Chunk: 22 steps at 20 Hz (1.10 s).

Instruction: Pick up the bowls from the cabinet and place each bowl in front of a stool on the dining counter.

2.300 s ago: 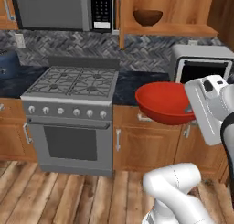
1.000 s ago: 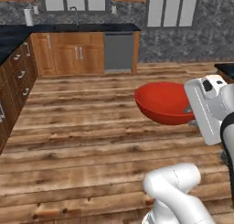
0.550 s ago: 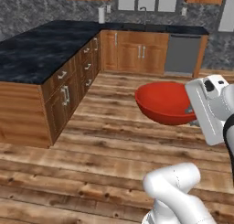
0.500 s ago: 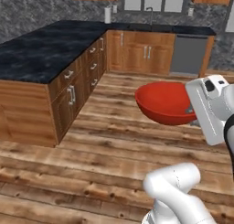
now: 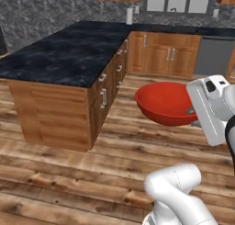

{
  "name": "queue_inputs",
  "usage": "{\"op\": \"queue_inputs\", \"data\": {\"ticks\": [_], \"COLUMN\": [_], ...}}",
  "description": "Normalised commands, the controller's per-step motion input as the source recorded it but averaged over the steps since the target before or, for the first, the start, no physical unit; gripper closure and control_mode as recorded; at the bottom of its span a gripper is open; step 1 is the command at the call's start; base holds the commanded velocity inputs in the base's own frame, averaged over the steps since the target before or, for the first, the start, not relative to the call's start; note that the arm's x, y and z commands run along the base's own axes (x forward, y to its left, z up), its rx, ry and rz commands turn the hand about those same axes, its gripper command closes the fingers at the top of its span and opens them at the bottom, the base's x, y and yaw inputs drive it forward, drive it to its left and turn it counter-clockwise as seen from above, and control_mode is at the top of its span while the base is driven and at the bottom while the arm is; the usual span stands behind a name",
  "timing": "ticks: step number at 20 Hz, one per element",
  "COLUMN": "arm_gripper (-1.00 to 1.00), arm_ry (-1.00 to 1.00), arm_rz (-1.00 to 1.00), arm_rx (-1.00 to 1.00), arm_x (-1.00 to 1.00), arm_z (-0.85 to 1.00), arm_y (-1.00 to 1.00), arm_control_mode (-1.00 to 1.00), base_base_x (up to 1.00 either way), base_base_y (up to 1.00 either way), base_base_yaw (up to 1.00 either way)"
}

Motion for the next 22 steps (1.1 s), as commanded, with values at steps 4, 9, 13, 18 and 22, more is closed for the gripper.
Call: {"op": "queue_inputs", "data": {"ticks": [4,9,13,18,22], "arm_gripper": [1.0,1.0,1.0,1.0,1.0], "arm_ry": [0.0,0.0,0.0,0.0,0.0], "arm_rz": [0.0,0.0,0.0,0.0,0.0], "arm_rx": [0.0,0.0,0.0,0.0,0.0], "arm_x": [0.0,0.0,0.0,0.0,0.0], "arm_z": [0.0,0.0,0.0,0.0,0.0], "arm_y": [0.0,0.0,0.0,0.0,0.0], "arm_control_mode": [1.0,1.0,1.0,1.0,1.0], "base_base_x": [0.56,0.8,0.93,0.83,0.74], "base_base_y": [1.0,1.0,1.0,1.0,1.0], "base_base_yaw": [-0.04,-0.09,-0.15,-0.21,-0.25]}}
